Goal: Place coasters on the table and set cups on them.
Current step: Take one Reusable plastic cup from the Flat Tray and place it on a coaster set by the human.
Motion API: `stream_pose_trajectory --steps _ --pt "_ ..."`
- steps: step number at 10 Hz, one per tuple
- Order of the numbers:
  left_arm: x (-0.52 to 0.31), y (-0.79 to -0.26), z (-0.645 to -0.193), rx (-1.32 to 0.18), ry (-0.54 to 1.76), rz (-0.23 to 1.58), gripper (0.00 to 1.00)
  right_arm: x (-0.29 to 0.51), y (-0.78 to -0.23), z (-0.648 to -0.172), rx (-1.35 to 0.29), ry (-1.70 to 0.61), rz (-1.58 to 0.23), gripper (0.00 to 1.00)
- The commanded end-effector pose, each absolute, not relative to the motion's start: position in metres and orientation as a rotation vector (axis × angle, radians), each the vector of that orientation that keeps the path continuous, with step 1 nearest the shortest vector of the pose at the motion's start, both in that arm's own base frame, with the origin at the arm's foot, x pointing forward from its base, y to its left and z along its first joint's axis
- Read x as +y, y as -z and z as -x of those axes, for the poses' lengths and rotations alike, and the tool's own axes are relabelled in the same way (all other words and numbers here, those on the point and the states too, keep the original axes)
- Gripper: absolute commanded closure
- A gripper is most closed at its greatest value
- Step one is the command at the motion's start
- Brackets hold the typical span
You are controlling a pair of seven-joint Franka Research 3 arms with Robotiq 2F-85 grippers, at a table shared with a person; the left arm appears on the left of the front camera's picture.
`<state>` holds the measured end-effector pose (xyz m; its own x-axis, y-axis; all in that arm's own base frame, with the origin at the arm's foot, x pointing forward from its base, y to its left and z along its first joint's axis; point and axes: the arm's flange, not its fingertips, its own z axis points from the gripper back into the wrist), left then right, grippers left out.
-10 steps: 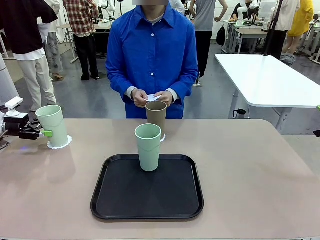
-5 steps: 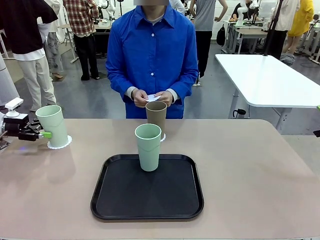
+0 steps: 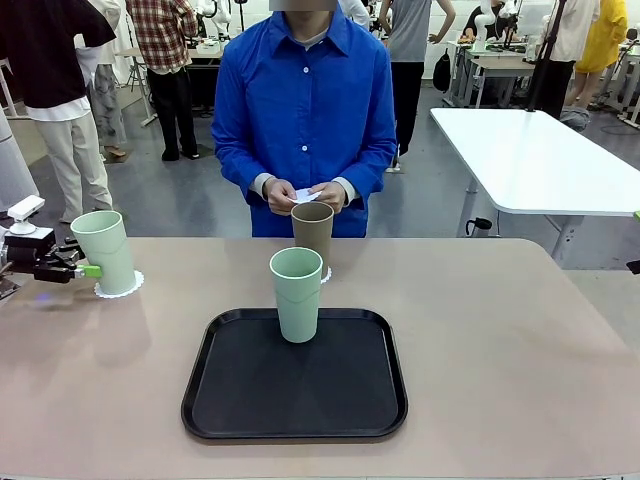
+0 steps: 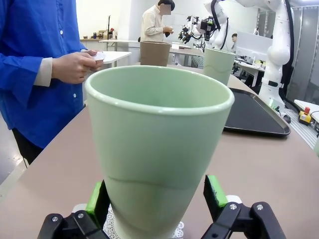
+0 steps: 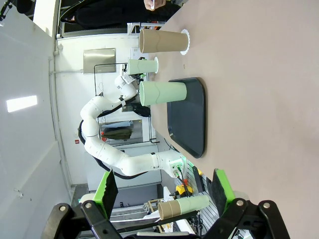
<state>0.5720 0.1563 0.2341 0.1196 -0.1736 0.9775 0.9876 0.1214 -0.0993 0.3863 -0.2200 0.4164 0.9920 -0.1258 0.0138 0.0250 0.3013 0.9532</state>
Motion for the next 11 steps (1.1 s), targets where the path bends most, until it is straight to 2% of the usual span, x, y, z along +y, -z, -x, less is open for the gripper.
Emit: stream_pose_trajectory --steps 1,8,11 --pt "0.165 -0.236 -0.572 -1.055 1.166 1.036 0.00 -0.218 -0.416 -0.383 -0.092 0.098 -1.269 0.00" --pt "0.186 -0.238 -0.573 -1.052 1.147 1.003 0.00 -0.218 -0.416 -0.383 -0.092 0.098 -1.269 0.00" --pt "0.205 -0.251 -0.562 -1.011 1.192 0.926 0.00 -0.218 -0.416 -0.383 -0.092 0.098 -1.269 0.00"
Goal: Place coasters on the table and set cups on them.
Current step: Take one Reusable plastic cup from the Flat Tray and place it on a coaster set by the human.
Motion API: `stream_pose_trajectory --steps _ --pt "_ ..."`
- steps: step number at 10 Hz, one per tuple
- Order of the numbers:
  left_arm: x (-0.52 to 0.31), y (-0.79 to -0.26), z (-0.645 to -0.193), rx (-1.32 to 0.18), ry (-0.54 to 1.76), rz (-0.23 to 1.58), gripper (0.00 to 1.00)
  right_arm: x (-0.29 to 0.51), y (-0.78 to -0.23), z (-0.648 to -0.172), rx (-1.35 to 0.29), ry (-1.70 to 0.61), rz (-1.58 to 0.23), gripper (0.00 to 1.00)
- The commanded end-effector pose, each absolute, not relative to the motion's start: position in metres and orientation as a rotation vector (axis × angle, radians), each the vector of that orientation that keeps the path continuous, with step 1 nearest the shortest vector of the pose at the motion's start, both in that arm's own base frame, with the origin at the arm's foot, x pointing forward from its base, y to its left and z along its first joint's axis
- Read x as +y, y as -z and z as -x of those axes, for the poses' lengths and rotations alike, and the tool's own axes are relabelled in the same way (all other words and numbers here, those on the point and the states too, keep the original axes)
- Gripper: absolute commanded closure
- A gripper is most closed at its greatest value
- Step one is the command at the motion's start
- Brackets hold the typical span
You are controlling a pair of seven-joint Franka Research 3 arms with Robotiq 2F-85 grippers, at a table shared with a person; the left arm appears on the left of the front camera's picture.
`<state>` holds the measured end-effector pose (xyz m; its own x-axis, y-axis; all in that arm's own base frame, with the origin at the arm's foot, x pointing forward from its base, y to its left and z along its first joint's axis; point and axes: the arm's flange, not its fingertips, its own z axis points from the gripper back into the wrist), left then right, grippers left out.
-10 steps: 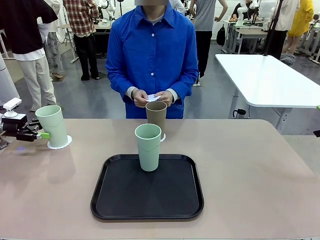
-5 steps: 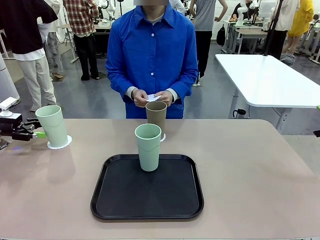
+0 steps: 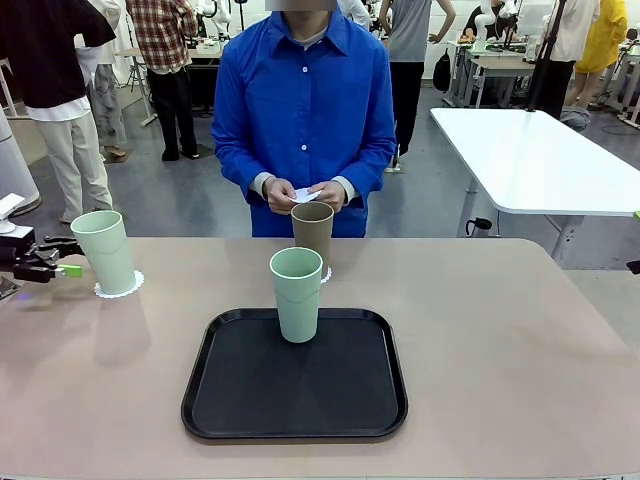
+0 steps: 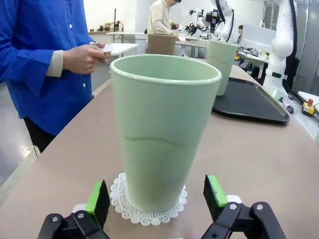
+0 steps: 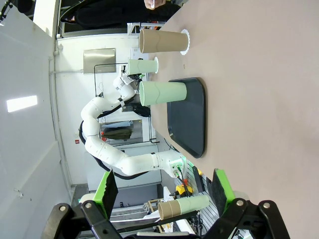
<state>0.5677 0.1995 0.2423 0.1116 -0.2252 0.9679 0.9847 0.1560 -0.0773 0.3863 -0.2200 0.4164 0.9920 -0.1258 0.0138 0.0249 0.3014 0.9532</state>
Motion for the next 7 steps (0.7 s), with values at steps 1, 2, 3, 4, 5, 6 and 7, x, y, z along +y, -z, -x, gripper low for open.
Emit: stream_pose_trajectory --steps 1,2,3,4,5,6,7 --pt "0.210 -0.265 -0.555 -0.967 1.204 0.891 0.00 -0.218 -0.416 -0.383 -0.092 0.098 -1.269 0.00" --pt "0.205 -0.288 -0.542 -0.858 1.120 0.850 0.00 -0.218 -0.416 -0.383 -0.092 0.098 -1.269 0.00" --pt "0.193 -0.322 -0.524 -0.747 1.010 0.753 0.00 -0.218 -0.416 -0.383 -0.092 0.098 -1.269 0.00" --pt "0.181 -0.345 -0.509 -0.693 0.954 0.657 0.00 -0.218 -0.416 -0.383 -0.092 0.098 -1.269 0.00" --pt "0.174 -0.362 -0.503 -0.654 0.950 0.569 0.00 -0.218 -0.416 -0.383 -0.092 0.098 -1.269 0.00" --pt "0.170 -0.378 -0.498 -0.614 0.932 0.507 0.00 -0.218 -0.416 -0.383 -0.092 0.098 -1.269 0.00" --pt "0.164 -0.398 -0.493 -0.544 0.912 0.428 0.00 -0.218 -0.416 -0.383 -0.092 0.098 -1.269 0.00"
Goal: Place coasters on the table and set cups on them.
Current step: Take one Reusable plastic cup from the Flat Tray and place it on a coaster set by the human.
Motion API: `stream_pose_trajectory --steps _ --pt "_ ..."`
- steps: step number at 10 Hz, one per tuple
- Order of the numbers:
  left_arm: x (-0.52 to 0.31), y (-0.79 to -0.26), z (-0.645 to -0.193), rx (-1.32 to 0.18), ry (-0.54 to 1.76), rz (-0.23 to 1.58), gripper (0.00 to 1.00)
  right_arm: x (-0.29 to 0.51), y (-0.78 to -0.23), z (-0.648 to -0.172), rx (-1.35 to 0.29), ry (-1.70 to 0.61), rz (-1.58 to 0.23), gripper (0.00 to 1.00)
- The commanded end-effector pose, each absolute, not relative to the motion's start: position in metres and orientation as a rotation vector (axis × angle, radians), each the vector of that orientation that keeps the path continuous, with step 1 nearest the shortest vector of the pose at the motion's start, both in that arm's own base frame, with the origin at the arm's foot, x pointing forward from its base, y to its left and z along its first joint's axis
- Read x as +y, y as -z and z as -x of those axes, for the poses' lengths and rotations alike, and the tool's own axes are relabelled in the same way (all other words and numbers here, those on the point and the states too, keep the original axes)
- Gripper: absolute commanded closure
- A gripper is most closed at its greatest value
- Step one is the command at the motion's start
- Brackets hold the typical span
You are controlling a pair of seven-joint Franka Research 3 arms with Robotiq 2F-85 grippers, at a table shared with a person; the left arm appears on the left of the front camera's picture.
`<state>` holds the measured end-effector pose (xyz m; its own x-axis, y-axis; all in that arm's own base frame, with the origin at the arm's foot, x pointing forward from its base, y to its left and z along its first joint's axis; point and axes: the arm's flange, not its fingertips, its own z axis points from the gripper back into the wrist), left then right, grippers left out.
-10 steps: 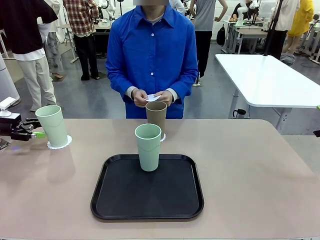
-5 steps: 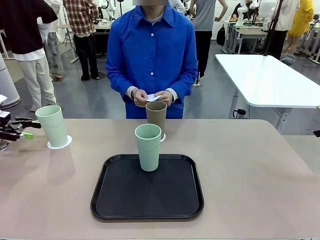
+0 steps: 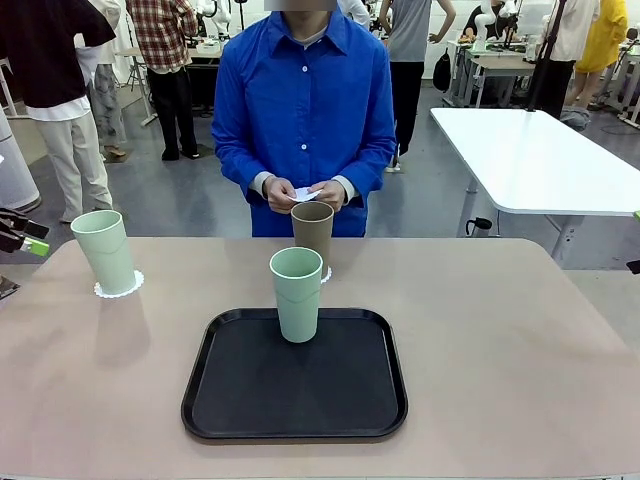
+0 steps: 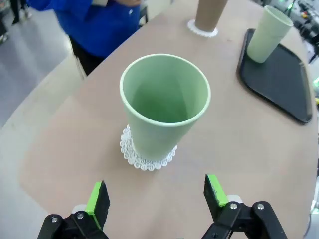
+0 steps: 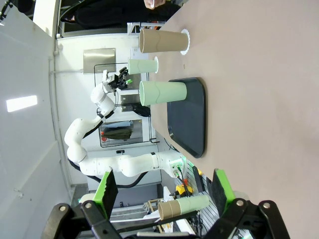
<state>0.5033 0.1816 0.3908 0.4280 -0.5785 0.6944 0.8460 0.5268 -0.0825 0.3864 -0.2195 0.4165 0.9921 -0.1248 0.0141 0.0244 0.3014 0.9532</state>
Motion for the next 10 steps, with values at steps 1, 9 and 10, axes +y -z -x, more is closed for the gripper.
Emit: stream_pose_trajectory --steps 1,9,10 --pt "0.158 -0.413 -0.492 -0.472 0.873 0.365 0.00 -0.218 -0.416 -0.383 -0.092 0.098 -1.269 0.00" --pt "0.049 -0.504 -0.471 -0.275 0.770 0.105 0.00 -0.218 -0.416 -0.383 -0.092 0.098 -1.269 0.00" --pt "0.039 -0.503 -0.469 -0.267 0.768 0.085 0.00 -0.218 -0.416 -0.383 -0.092 0.098 -1.269 0.00"
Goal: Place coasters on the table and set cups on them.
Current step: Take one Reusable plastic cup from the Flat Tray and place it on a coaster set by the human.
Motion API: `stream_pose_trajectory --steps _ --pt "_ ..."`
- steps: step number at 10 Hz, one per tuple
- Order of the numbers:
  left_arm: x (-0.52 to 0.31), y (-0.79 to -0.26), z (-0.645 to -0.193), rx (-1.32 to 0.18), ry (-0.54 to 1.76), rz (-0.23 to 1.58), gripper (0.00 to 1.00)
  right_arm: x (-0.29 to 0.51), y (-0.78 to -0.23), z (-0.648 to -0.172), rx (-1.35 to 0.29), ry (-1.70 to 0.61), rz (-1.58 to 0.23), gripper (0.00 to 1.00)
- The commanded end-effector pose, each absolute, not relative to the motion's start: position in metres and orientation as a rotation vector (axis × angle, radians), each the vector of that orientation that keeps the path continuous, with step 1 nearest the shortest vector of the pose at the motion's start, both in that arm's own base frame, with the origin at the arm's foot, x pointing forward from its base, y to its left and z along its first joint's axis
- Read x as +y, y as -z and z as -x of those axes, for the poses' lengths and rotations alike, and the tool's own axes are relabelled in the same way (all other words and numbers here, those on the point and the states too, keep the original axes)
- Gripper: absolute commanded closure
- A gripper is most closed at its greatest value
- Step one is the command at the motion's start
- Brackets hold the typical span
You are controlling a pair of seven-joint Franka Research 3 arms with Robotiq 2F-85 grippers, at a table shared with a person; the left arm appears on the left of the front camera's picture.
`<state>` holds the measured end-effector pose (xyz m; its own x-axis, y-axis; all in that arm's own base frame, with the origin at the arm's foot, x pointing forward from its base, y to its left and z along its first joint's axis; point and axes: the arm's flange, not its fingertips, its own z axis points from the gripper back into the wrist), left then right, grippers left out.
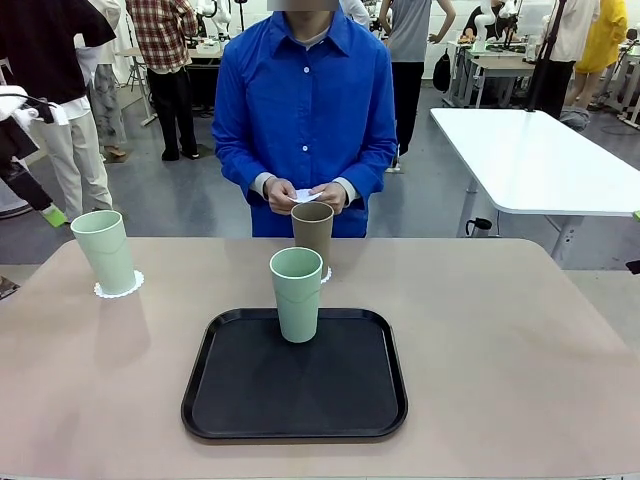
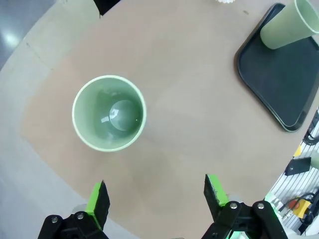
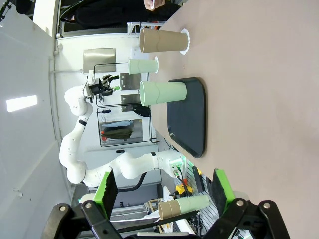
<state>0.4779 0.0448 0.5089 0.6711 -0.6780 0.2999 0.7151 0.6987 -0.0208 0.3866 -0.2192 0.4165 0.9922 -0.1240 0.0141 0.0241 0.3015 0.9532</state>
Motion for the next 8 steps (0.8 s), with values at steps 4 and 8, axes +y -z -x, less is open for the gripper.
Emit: stream_pose_trajectory --steps 4,8 --pt "0.0448 -0.5089 -0.4779 -0.280 0.788 0.141 0.00 -0.2177 -0.4164 -0.3832 -0.092 0.098 -1.269 0.00" --pt "0.0448 -0.5089 -0.4779 -0.280 0.788 0.141 0.00 -0.2177 -0.4164 -0.3832 -0.092 0.098 -1.269 0.00"
